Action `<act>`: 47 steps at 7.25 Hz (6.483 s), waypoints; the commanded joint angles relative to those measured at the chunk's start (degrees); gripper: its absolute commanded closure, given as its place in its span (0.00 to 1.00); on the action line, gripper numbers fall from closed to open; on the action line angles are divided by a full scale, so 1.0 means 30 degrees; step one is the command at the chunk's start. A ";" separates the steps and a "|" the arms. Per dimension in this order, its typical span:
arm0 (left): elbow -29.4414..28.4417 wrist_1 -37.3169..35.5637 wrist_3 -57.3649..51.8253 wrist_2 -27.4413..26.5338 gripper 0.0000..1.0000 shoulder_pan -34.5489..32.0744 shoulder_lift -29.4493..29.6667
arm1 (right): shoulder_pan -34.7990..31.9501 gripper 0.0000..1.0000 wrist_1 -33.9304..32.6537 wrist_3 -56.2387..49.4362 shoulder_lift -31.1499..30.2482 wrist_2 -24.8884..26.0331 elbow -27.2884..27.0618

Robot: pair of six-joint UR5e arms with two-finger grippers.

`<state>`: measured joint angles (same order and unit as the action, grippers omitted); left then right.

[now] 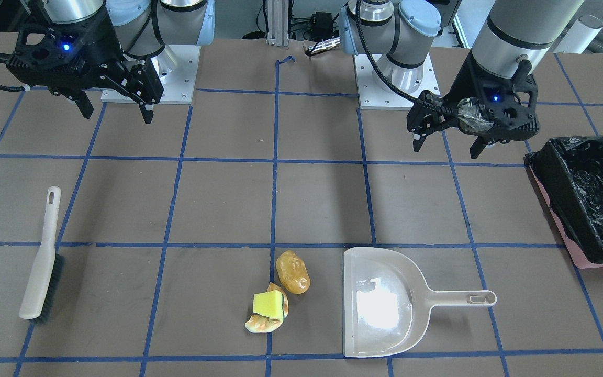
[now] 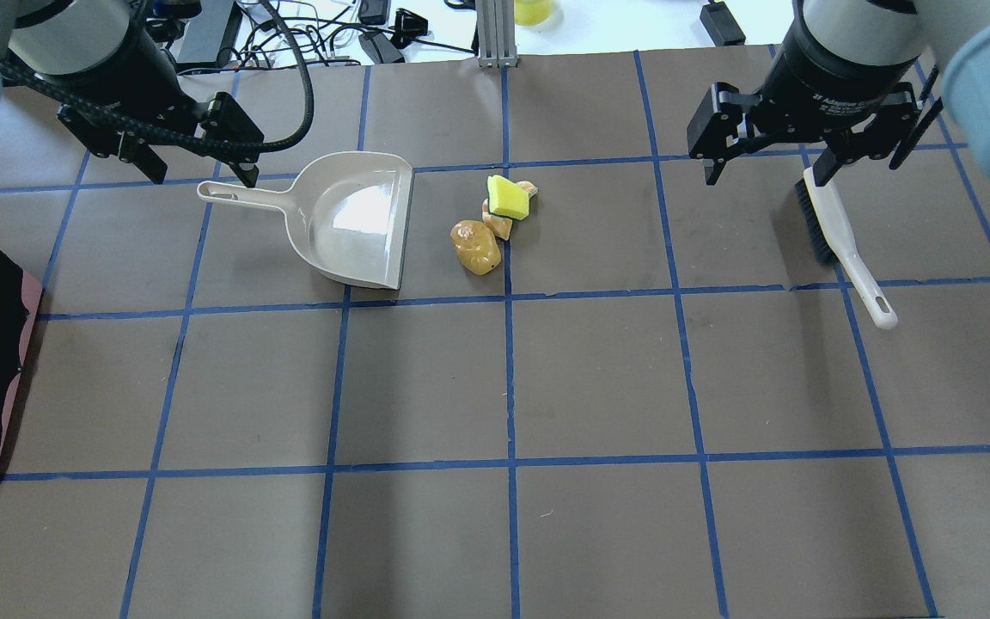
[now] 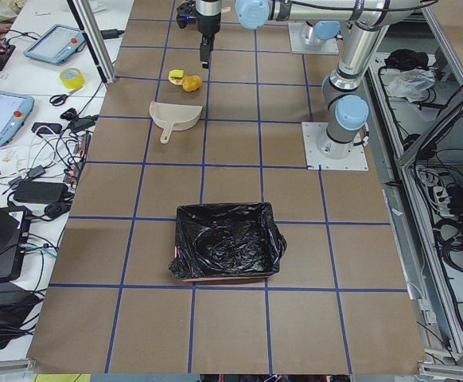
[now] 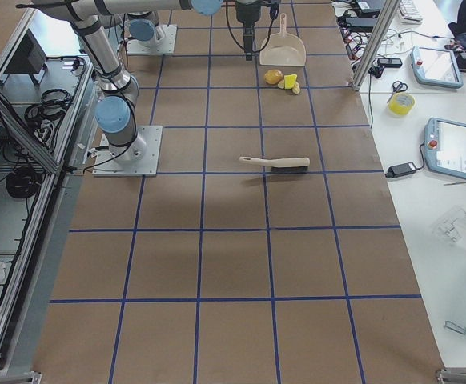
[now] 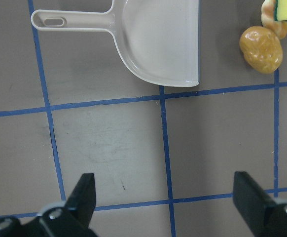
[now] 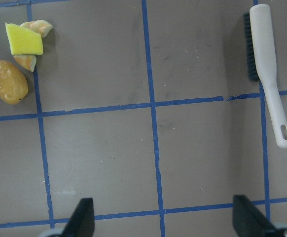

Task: Sweep and dump trash into bin
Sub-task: 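Lower the left gripper to the dustpan handle while the right descends to the brush, then close the left gripper on the dustpan handle while the right gripper grasps the brush handle, then carry the brush with the right gripper over behind the sponge and potato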

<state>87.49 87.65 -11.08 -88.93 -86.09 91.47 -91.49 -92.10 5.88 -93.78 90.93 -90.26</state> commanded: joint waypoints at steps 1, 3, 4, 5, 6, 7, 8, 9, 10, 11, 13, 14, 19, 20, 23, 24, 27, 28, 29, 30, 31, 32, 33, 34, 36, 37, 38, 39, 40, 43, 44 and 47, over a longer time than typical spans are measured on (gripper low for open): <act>0.0015 0.0050 0.0176 -0.0034 0.00 -0.0014 -0.0165 | 0.0000 0.00 0.0026 -0.0025 0.0029 0.0013 0.0000; -0.0071 0.0023 -0.0169 0.0081 0.00 0.0043 -0.0052 | 0.0000 0.00 -0.0032 -0.0025 0.0058 -0.0015 0.0000; -0.0537 0.0196 -0.2377 0.0112 0.00 0.0769 0.0385 | -0.0029 0.00 -0.0062 -0.0054 0.0116 -0.0248 0.0000; -0.0454 0.0052 -0.3936 0.0112 0.00 0.1647 0.0795 | 0.0000 0.00 -0.0033 -0.0055 0.0175 -0.0308 0.0000; -0.0511 -0.0239 -0.7171 0.0199 0.00 0.1830 0.1409 | 0.0029 0.00 0.0025 -0.0055 0.0234 -0.0135 0.0058; -0.0628 -0.1199 -0.9872 0.0055 0.00 0.1860 0.2082 | 0.0087 0.00 -0.0119 -0.0200 0.0060 -0.0336 0.0320; -0.0484 -0.2166 -1.2915 0.0053 0.00 0.2180 0.2785 | 0.0088 0.00 -0.0817 -0.0085 0.0349 -0.0338 0.0235; -0.0193 -0.3075 -1.6687 0.0053 0.00 0.2618 0.3546 | 0.0204 0.00 -0.0853 -0.0403 0.1251 -0.0193 0.0206; -0.0103 -0.3403 -1.9973 0.0053 0.00 0.3173 0.4220 | 0.0640 0.00 -0.0853 -0.1189 0.2159 0.0041 0.0176; -0.0131 -0.3580 -2.2211 0.0198 0.00 0.3730 0.4923 | 0.1428 0.00 -0.0824 -0.2473 0.2400 0.0014 0.0060; -0.0541 -0.3551 -2.7279 0.0053 0.00 0.3940 0.5982 | 0.3271 0.00 -0.0765 -0.4964 0.2751 0.0653 -0.0407; -0.0715 -0.4220 -2.8084 0.0053 0.00 0.4086 0.6710 | 0.4557 0.00 -0.0852 -0.6456 0.2957 0.0861 -0.0758; -0.4144 -0.5919 -3.2166 0.0053 0.06 0.3942 1.0520 | 0.7324 0.00 -0.3455 -1.1070 0.6296 0.1273 -0.1518; -0.4029 -0.6535 -3.1933 0.0024 0.06 0.3883 1.1106 | 0.7324 0.00 -0.4041 -1.1128 0.6444 0.1215 -0.2654; -0.3561 -0.6134 -3.0504 -0.0034 0.06 0.3562 1.1638 | 0.7440 0.00 -0.7270 -1.2446 0.6709 0.2210 -0.4949; -0.3240 -0.6189 -3.0321 -0.0064 0.06 0.3444 1.1639 | 0.7731 0.01 -0.7240 -1.2418 0.6709 0.2240 -0.5183; -0.3236 -0.5340 -3.0114 -0.0562 0.10 0.3123 1.1610 | 0.8467 0.03 -0.7240 -1.1893 0.6738 0.2211 -0.5771; -0.3237 -0.5340 -3.0027 -0.0562 0.15 0.2917 1.1610 | 0.8467 0.04 -0.7240 -1.1891 0.6738 0.2182 -0.5945; -0.3237 -0.5340 -2.9823 -0.0562 0.16 0.2857 1.1552 | 0.8467 0.11 -0.7240 -1.1891 0.6767 0.2153 -0.5976; -0.3121 -0.5340 -2.9734 -0.0504 0.21 0.2828 1.1551 | 0.8467 0.23 -0.7240 -1.1717 0.6738 0.2094 -0.5976; -0.3119 -0.5369 -2.9733 -0.0503 0.25 0.2828 1.1522 | 0.8467 0.35 -0.7240 -1.1657 0.6738 0.2094 -0.5976; -0.3061 -0.5340 -2.9675 -0.0474 0.39 0.2828 1.1493 | 0.8467 0.46 -0.7240 -1.1656 0.6738 0.2065 -0.5976; -0.2974 -0.5369 -2.9675 -0.0445 0.52 0.2799 1.1435 | 0.8467 0.56 -0.7269 -1.1685 0.6767 0.2035 -0.5947; -0.2944 -0.5398 -2.9675 -0.0561 0.64 0.2798 1.1434 | 0.8467 0.65 -0.7269 -1.1656 0.6738 0.1948 -0.5947; -0.3031 -0.5515 -2.9324 -0.0620 0.73 0.2798 1.1464 | 0.8467 0.81 -0.7240 -1.1482 0.6738 0.1889 -0.5918; -0.3089 -0.5545 -2.9323 -0.1346 0.73 0.2595 1.1493 | 0.8467 0.93 -0.7211 -1.1248 0.6738 0.1889 -0.5889; -0.3148 -0.5603 -2.9236 -0.2542 0.73 0.1984 1.1551 | 0.8467 0.93 -0.7211 -1.1246 0.6738 0.1889 -0.5802; -0.3207 -0.5632 -2.9206 -0.2786 0.75 0.1601 1.1580 | 0.8467 0.93 -0.7182 -1.0724 0.6651 0.1889 -0.5714; -0.3236 -0.5633 -2.9206 -0.2788 0.76 0.1597 1.1494 | 0.8264 0.94 -0.7123 -1.0081 0.6447 0.1889 -0.5452; -0.3266 -0.5633 -2.9206 -0.2642 0.84 0.1597 1.1551 | 0.5784 0.96 -0.4289 -0.7251 0.6038 0.2152 -0.4015; -0.3266 -0.5778 -2.9177 -0.2613 0.85 0.1655 1.1580 | 0.4495 0.96 -0.3817 -0.5260 0.5774 0.2152 -0.4014; -0.3266 -0.6101 -2.9176 -0.2584 0.90 0.1714 1.1668 | -0.1209 0.96 -0.3167 0.1972 0.5916 0.2094 -0.3839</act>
<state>77.70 69.59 -98.58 -96.75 -81.01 126.36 -87.60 -101.99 2.58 -76.42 97.32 -102.06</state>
